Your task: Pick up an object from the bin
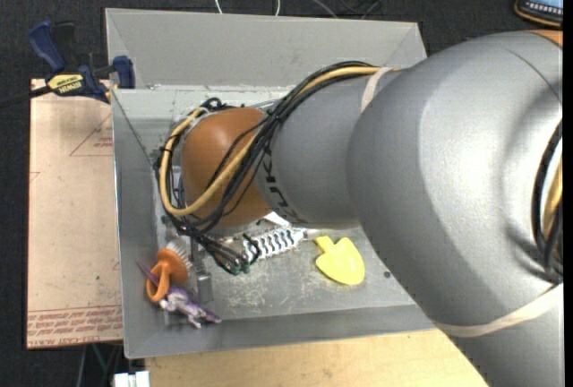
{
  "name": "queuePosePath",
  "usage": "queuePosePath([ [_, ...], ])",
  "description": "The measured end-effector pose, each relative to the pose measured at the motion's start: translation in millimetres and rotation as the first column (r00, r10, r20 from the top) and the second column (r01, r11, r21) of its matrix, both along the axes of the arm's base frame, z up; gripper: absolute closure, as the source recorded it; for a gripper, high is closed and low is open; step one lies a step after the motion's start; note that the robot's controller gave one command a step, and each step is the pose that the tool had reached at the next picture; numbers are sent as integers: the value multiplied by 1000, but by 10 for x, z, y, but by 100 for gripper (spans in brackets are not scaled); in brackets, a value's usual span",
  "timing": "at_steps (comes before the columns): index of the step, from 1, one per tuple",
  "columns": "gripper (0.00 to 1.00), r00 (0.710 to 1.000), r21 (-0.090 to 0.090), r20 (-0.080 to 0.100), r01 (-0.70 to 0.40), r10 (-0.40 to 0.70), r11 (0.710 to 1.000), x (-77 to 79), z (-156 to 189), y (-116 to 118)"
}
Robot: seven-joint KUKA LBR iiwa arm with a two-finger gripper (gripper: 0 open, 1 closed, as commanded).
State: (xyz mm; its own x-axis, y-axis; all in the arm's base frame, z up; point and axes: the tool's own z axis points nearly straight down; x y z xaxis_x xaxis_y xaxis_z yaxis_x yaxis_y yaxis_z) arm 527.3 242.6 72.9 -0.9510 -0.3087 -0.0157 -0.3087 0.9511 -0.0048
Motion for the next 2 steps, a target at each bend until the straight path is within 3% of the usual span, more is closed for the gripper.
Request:
queuePosePath([
  [1,100,990,8,4,142,-142,990,681,1953,-111],
  [2,100,990,8,4,142,-142,990,680,1950,-109],
])
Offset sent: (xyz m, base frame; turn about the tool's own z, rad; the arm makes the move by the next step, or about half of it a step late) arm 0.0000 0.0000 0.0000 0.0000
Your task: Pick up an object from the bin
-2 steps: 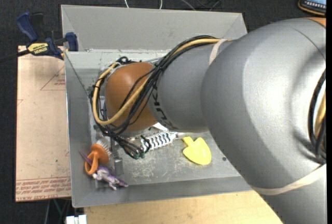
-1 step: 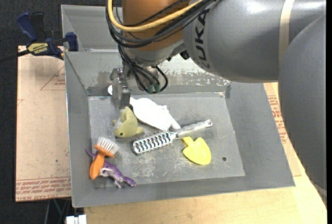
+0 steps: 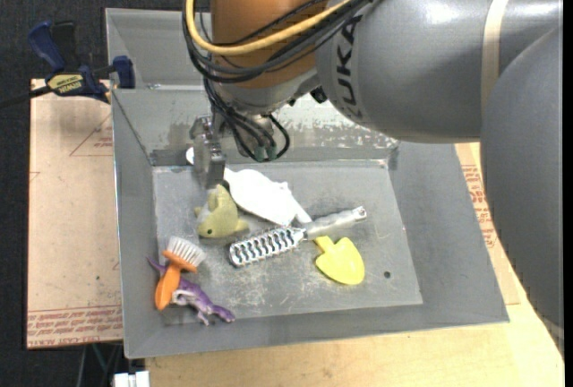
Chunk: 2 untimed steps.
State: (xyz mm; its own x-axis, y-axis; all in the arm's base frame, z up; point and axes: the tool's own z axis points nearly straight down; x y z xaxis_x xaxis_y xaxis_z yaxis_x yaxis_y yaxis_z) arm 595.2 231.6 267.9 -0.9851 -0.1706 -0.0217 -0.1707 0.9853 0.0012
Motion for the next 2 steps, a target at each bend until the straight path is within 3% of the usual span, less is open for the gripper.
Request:
queuePosePath([
  [1,100,965,5,-3,263,-263,965,-97,-345,9],
  [2,0,999,2,2,35,-35,999,-438,-337,46],
])
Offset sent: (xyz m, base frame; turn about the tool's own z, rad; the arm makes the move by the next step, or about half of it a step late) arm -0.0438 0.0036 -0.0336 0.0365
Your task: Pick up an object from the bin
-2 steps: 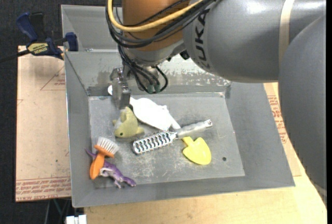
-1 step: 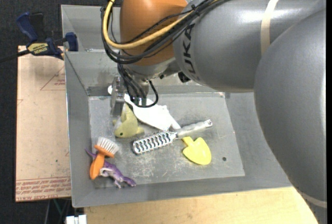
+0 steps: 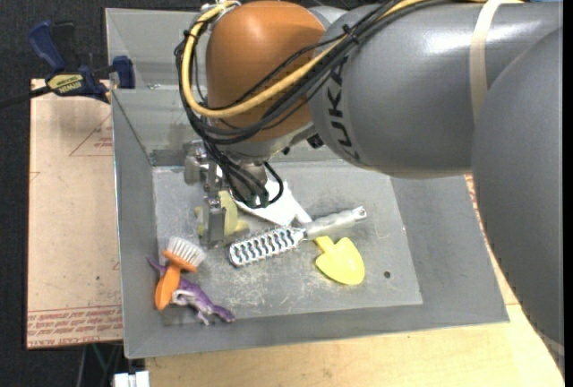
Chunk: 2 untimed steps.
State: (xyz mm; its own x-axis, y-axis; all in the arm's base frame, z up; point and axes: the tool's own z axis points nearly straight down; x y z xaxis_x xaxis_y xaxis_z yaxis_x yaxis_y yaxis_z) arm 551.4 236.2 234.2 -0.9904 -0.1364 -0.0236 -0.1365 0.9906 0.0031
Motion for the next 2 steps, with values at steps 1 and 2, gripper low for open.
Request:
queuePosePath([
  [1,0,1000,0,0,1,-1,1000,4,0,-3],
  [2,0,964,-6,-8,-265,265,964,-747,-662,-145],
])
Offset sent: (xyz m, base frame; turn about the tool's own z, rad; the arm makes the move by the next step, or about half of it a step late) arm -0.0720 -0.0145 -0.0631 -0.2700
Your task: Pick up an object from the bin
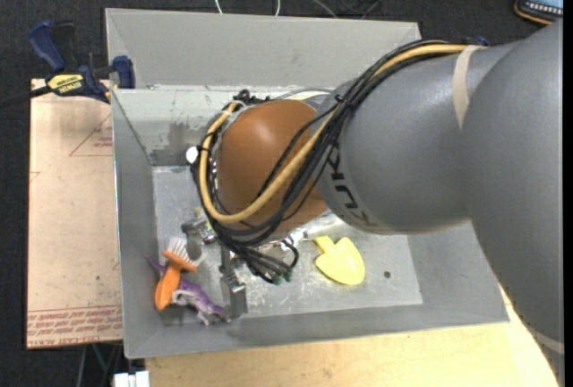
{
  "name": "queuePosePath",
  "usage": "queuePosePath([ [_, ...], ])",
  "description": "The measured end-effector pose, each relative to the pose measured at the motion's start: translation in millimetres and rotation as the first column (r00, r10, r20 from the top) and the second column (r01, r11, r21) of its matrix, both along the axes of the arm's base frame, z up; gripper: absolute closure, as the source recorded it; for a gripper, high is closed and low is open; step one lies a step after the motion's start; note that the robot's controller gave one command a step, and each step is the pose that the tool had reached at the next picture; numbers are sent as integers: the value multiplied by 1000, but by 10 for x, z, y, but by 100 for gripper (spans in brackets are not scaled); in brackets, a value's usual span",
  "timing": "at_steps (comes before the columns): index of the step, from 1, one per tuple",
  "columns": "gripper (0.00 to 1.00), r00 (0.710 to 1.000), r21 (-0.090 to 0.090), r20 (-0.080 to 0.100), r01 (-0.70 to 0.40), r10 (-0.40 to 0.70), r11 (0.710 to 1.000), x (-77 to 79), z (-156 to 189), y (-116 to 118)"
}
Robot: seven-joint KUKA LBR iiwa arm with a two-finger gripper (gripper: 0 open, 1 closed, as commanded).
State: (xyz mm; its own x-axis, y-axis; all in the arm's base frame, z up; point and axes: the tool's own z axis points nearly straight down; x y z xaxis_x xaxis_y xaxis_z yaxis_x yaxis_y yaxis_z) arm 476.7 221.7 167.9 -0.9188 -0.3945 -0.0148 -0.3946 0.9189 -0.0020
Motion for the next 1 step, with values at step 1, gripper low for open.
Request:
queuePosePath([
  [1,0,1000,2,8,6,-6,1000,68,52,65],
])
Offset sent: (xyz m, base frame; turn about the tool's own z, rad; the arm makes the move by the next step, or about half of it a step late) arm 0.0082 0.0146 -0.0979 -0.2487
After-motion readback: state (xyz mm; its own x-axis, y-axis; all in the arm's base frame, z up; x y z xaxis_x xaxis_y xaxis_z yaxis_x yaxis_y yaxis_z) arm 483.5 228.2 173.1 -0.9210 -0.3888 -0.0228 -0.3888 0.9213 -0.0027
